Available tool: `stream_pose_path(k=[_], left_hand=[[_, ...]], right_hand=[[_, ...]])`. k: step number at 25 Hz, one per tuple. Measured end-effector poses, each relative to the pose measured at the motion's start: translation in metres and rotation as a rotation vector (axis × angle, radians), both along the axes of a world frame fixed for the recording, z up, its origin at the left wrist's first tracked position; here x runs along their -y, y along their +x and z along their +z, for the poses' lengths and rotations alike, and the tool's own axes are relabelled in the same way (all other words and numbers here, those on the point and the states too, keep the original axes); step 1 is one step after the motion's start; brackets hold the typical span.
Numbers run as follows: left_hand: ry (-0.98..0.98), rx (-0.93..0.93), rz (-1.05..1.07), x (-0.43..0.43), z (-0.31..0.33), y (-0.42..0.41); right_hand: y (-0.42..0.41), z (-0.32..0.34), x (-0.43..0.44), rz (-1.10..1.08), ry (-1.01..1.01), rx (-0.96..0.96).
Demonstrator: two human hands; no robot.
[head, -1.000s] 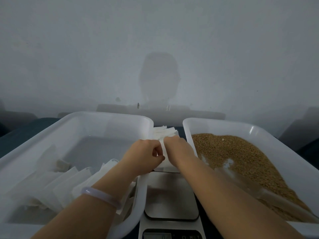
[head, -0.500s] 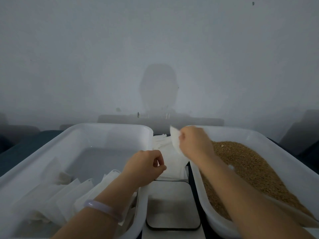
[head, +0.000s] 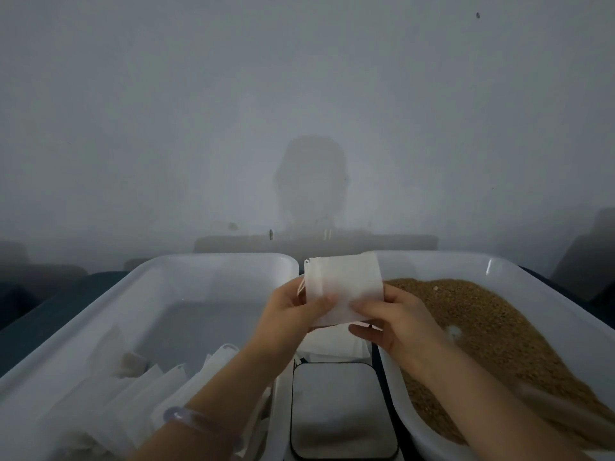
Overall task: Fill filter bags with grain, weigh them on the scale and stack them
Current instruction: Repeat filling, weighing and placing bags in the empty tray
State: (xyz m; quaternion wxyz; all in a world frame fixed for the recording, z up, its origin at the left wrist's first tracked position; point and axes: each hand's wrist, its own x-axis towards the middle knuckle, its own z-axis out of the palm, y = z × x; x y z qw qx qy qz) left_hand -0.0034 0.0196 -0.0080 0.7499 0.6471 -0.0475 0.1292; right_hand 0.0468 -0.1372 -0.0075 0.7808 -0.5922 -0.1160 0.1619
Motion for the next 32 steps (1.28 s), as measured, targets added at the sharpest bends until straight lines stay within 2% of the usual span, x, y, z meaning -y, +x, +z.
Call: stream_pose_path(k=[2, 5, 7, 9, 10, 13, 15, 17, 18, 20, 22, 23, 25, 28, 32], left_hand=[[0.049, 0.002, 0.084, -0.003, 0.0, 0.003], [0.452, 0.042, 0.177, -0.007, 0.0, 0.003], [0.584, 0.027, 0.155, -0.006, 0.001, 0.001], [0.527, 0.054, 0.131, -0.005, 0.002, -0.001], [0.426, 0.072, 0.098, -0.004, 0.002, -0.002], [0.103, 0.051, -0.088, -0.006, -0.002, 0.002], [0.001, 0.024, -0.213, -0.005, -0.005, 0.002], [-0.093, -0.015, -0.213, -0.004, -0.006, 0.004], [-0.102, -0.035, -0.15, -0.003, -0.006, 0.005], [0.118, -0.023, 0.084, -0.006, -0.007, 0.009], [0.378, 0.029, 0.263, -0.008, -0.008, 0.011], [0.428, 0.056, 0.289, -0.007, -0.007, 0.01], [0.457, 0.102, 0.286, -0.006, -0.006, 0.008], [0.461, 0.139, 0.289, -0.006, -0.008, 0.007], [0.441, 0.126, 0.29, -0.007, -0.007, 0.006]], right_hand=[[0.001, -0.001, 0.0, -0.032, 0.014, -0.001], [0.005, 0.0, 0.003, -0.084, 0.039, 0.097], [0.004, -0.002, 0.003, -0.065, -0.107, 0.223], [-0.001, -0.004, 0.001, -0.038, -0.234, 0.323], [-0.002, -0.005, 0.0, -0.051, -0.223, 0.337], [-0.001, -0.006, 0.0, -0.091, -0.032, 0.279], [0.001, -0.007, 0.0, -0.079, 0.058, 0.241], [0.002, -0.009, -0.002, -0.102, -0.026, 0.284], [0.002, -0.011, -0.002, -0.137, -0.112, 0.348], [-0.002, -0.011, 0.0, -0.281, -0.258, 0.525], [-0.007, -0.007, 0.004, -0.419, -0.276, 0.763], [-0.009, -0.005, 0.005, -0.43, -0.276, 0.874], [-0.014, -0.005, 0.005, -0.379, -0.299, 1.014], [-0.017, -0.005, 0.005, -0.273, -0.361, 1.004], [-0.014, -0.005, 0.004, -0.327, -0.495, 1.101]])
